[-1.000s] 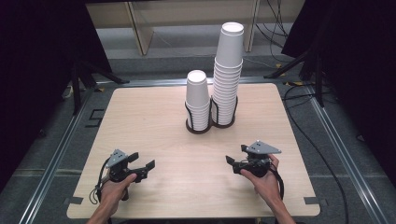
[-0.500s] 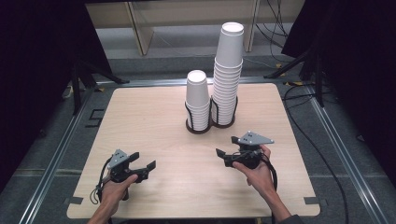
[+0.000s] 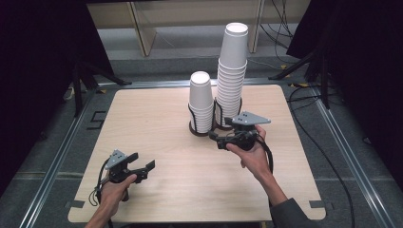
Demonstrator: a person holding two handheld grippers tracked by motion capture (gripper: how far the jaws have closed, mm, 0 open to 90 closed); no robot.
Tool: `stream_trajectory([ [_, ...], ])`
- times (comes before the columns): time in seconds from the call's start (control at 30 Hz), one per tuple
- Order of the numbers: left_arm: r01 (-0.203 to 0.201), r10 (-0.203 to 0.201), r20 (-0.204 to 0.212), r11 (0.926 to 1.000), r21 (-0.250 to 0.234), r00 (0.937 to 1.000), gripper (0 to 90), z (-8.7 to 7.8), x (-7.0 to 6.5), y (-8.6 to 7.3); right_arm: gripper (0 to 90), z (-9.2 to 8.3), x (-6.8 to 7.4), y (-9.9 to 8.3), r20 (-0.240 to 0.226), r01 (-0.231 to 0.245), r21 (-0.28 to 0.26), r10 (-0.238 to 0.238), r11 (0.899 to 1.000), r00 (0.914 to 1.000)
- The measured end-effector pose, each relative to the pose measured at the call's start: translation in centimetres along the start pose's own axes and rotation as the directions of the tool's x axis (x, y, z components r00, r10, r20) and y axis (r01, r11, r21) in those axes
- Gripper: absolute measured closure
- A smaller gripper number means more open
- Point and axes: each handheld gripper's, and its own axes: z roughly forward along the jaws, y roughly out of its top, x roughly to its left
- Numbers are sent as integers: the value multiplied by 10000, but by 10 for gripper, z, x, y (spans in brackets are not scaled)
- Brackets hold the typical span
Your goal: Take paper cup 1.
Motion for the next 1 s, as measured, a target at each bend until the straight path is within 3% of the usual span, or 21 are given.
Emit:
stream_trajectory([
  [0.07,188,-186,-199,9997,136,9996,143,-2,-2,1,198,3,1,9,129,27,-67,-26,10000,9999],
  [0.1,-176,176,-22,9998,-111,9998,144,0,0,3,198,7,0,20,320,385,-143,-380,9992,9988],
  [0.17,27,-26,-176,10000,52,9998,144,-2,-2,3,199,9,0,22,337,441,-197,-435,9988,9985],
  [0.23,-249,249,52,9996,-125,9997,143,3,-1,2,197,16,-1,33,647,438,-153,-427,9989,9970],
  [0.27,-121,124,-176,9998,129,9998,143,2,-4,2,195,18,-2,36,857,467,-72,-459,9989,9953],
  [0.3,-416,416,44,9991,-36,9991,143,5,-3,3,194,20,-4,39,1031,555,-96,-543,9984,9932],
  [0.37,-350,351,-75,9993,98,9994,143,5,-5,3,194,26,-7,44,1085,530,-199,-505,9984,9928],
  [0.47,-690,690,114,9976,-38,9976,143,9,-5,4,193,31,-9,50,1199,508,-214,-479,9985,9916],
  [0.5,-374,375,-72,9992,108,9993,143,7,-8,4,192,35,-10,55,1199,494,-220,-464,9985,9917],
  [0.6,-497,496,34,9988,45,9988,143,9,-8,5,192,43,-10,59,1314,544,-230,-509,9983,9900],
  [0.63,-607,608,146,9981,-33,9980,143,13,-9,5,192,48,-10,62,1525,348,-185,-315,9992,9878],
  [0.73,-864,864,282,9963,-22,9959,143,14,-10,6,192,56,-10,67,1703,417,-85,-396,9991,9846],
  [0.77,-726,724,142,9972,161,9973,143,12,-12,6,192,56,-10,67,1703,417,-85,-396,9991,9846],
  [0.87,-997,1008,512,9947,-233,9936,143,15,-12,7,193,63,-9,72,1918,95,-133,-67,9999,9814],
  [0.97,-905,904,377,9959,-8,9952,143,12,-13,6,192,71,-11,76,2075,163,-194,-120,9997,9782],
  [1.0,-757,755,335,9971,50,9966,143,12,-14,6,195,75,-9,78,2211,-75,-96,94,9999,9752],
])
